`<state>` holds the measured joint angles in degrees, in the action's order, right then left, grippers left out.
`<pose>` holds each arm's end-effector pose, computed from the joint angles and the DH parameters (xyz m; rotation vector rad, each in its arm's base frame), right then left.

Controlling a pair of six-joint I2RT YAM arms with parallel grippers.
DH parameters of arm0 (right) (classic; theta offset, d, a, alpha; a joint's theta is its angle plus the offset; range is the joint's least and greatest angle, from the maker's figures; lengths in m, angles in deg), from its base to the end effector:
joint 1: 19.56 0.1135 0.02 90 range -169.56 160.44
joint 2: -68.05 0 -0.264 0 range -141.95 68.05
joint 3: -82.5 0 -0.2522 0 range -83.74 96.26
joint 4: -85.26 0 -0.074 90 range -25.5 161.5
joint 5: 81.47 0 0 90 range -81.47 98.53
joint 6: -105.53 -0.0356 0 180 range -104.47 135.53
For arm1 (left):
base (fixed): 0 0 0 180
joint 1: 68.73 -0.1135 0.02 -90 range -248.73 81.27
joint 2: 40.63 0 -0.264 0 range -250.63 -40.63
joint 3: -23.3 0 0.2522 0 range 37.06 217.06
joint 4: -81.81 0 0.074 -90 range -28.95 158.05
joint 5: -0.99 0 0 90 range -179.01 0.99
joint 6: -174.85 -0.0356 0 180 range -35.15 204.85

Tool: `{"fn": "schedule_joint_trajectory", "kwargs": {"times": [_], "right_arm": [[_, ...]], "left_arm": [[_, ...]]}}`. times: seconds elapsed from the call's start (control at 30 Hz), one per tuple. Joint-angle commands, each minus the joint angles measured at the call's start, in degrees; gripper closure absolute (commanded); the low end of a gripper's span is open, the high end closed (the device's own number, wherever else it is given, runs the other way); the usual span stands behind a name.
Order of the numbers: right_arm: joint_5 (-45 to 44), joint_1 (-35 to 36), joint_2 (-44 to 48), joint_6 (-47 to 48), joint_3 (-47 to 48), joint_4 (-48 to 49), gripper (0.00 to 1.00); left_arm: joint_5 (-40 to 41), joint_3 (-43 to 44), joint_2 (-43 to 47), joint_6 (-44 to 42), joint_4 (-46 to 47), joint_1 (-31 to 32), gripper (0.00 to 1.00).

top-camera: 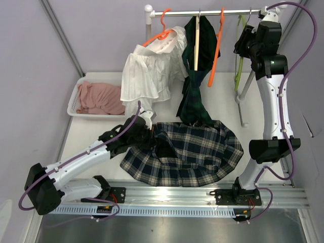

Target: Place the skirt on the hanger

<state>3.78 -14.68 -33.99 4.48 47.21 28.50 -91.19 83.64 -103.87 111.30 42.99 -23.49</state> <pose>0.3656 0.0283 0.5160 0.1564 1.8108 0.1217 0.1644 -0.1677 0.2635 0.4114 2.3611 -0.6659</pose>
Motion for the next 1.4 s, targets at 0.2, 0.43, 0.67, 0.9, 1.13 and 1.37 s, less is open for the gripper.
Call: {"fn": "schedule_joint_trajectory", "kwargs": {"times": [0.2,0.43,0.67,0.9,1.13,1.37], "right_arm": [[-6.4,2.0,3.4,3.8,2.8,-0.9,0.54],[-11.3,5.0,4.1,6.1,2.6,-1.0,0.59],[-14.8,6.5,3.8,7.6,3.0,-1.4,0.8],[-16.8,6.2,5.4,7.3,3.4,0.3,1.0],[-13.8,6.0,9.9,7.6,0.8,6.4,1.0],[-7.0,2.5,17.0,4.4,-9.0,15.2,1.0]], "left_arm": [[-1.2,-0.8,2.3,-0.2,1.1,0.2,1.0],[-1.2,-1.1,2.6,-0.1,1.1,0.2,1.0],[-1.1,-1.1,2.8,-0.3,1.0,0.3,1.0],[-1.1,-1.3,3.3,-0.3,0.9,0.3,1.0],[-1.0,-1.4,3.7,0.1,1.2,0.3,1.0],[-1.0,-1.8,4.1,0.0,1.1,0.3,1.0]]}}
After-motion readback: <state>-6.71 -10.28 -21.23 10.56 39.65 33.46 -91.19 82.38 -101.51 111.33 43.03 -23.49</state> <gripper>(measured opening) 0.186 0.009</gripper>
